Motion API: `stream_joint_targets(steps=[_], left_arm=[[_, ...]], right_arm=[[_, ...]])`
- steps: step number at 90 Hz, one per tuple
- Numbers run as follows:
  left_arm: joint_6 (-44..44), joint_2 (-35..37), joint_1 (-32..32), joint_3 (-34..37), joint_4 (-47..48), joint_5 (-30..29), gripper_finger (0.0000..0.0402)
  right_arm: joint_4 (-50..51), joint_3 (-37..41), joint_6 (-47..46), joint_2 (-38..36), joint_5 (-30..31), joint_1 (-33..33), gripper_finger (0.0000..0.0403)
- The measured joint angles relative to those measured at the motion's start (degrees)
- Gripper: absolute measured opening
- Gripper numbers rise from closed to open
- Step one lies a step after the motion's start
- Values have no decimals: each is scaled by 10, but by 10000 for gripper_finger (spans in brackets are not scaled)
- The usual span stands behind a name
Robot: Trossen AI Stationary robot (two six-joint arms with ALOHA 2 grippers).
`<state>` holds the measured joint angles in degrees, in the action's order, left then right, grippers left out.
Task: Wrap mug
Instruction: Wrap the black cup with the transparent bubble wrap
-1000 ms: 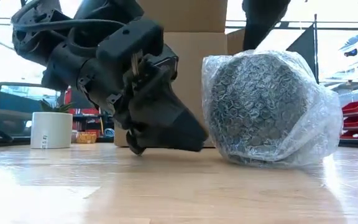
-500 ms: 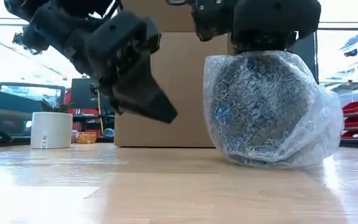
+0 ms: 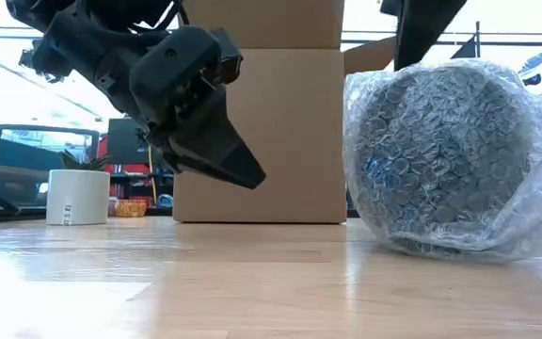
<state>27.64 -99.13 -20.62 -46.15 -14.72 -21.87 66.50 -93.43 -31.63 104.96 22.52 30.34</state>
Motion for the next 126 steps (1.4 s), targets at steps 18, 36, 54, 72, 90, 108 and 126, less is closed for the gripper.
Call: stream_joint_targets(steps=[18,36,54,72,90,108,126], left_arm=[[0,0,-1,0,1,0,126],[-1,0,-1,0,1,-1,126],[-2,0,-1,0,0,-2,126],[-3,0,-1,0,1,-6,126],[-4,0,-1,0,1,-7,126],[-4,0,-1,0,1,-7,126],[-4,0,-1,0,1,-7,126]], right_arm=[[10,22,3,11,15,20,0],[-60,85,10,36,36,16,0],[-160,134,20,43,28,8,0],[-163,120,43,44,9,8,0],[-45,30,7,49,-6,18,0],[-15,-10,7,48,74,38,0],[-23,31,-32,48,104,32,0]])
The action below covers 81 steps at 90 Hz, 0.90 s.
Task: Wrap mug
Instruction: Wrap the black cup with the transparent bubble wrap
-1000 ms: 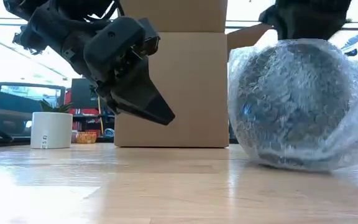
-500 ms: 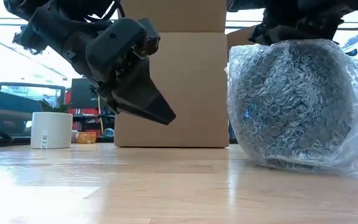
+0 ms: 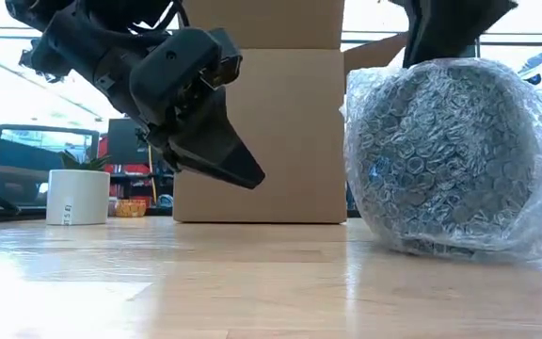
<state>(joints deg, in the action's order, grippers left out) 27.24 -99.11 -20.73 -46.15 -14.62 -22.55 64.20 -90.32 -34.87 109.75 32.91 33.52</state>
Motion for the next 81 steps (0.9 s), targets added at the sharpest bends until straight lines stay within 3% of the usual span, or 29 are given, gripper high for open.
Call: stream_joint_targets(steps=[11,25,48,67,81], left_arm=[[0,0,0,0,0,0,126],[0,0,0,0,1,0,126],[0,0,0,0,1,1,126],[0,0,0,0,2,0,126],[0,0,0,0,4,1,126]], right_arm=[[-48,47,-10,-1,-4,-10,0],[-127,97,-5,-6,-51,-16,0],[-159,108,-4,-7,-114,-18,0],[-70,37,-20,1,-151,-13,0],[-6,-37,-22,0,-130,4,0]])
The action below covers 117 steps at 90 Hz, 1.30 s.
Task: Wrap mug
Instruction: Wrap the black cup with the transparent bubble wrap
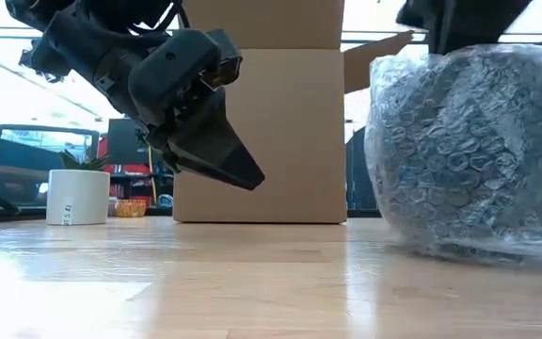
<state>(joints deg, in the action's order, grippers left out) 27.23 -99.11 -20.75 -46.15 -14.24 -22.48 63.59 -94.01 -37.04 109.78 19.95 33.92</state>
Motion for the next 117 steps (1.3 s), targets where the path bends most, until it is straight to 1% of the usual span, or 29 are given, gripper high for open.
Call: stream_joint_targets(steps=[11,16,30,38,53,61,88,96,110,117], left_arm=[[0,0,0,0,0,0,126],[0,0,0,0,1,0,126],[0,0,0,0,1,0,126],[0,0,0,0,1,0,126],[0,0,0,0,5,0,126],[0,0,0,0,5,0,126],[0,0,0,0,5,0,126],[0,0,0,0,5,0,126],[0,0,0,0,5,0,126],[0,0,0,0,5,0,126]], right_arm=[[10,-15,0,-1,63,12,0],[15,-13,0,-1,81,13,0],[1,25,-20,-1,86,4,0],[-33,59,-25,-1,81,-5,0],[-117,123,-23,-6,45,-15,0],[-145,144,-23,-7,27,-17,0],[-160,154,-35,-5,-36,-26,0],[-160,154,-59,-5,-78,-37,0],[-162,154,-141,-5,-186,-67,0],[-162,154,-163,-5,-214,-77,0]])
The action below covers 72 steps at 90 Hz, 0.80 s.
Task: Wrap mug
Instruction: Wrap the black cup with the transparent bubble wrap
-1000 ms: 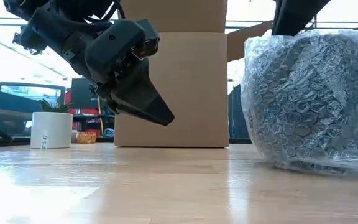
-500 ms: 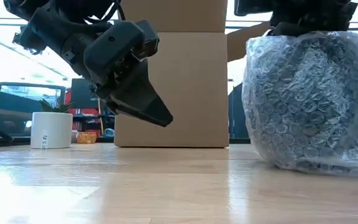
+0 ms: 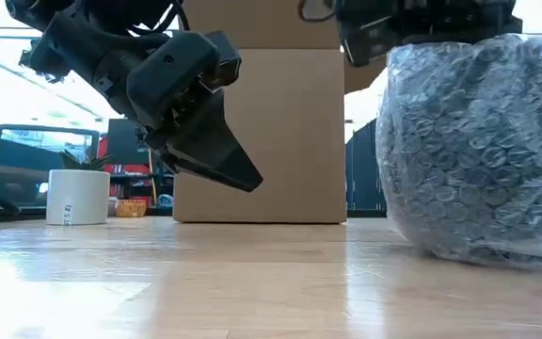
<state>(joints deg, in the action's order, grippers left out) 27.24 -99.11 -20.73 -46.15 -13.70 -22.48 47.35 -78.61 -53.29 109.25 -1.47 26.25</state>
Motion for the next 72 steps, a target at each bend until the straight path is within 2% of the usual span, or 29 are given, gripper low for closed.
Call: stream_joint_targets(steps=[20,42,62,72], left_arm=[[0,0,0,0,0,0,126],[0,0,0,0,0,0,126],[0,0,0,0,0,0,126],[0,0,0,0,0,0,126]], right_arm=[[0,1,-23,0,-13,-17,0],[0,2,-21,1,13,-19,0],[-2,2,54,1,19,-1,0],[-2,2,121,1,29,12,0]])
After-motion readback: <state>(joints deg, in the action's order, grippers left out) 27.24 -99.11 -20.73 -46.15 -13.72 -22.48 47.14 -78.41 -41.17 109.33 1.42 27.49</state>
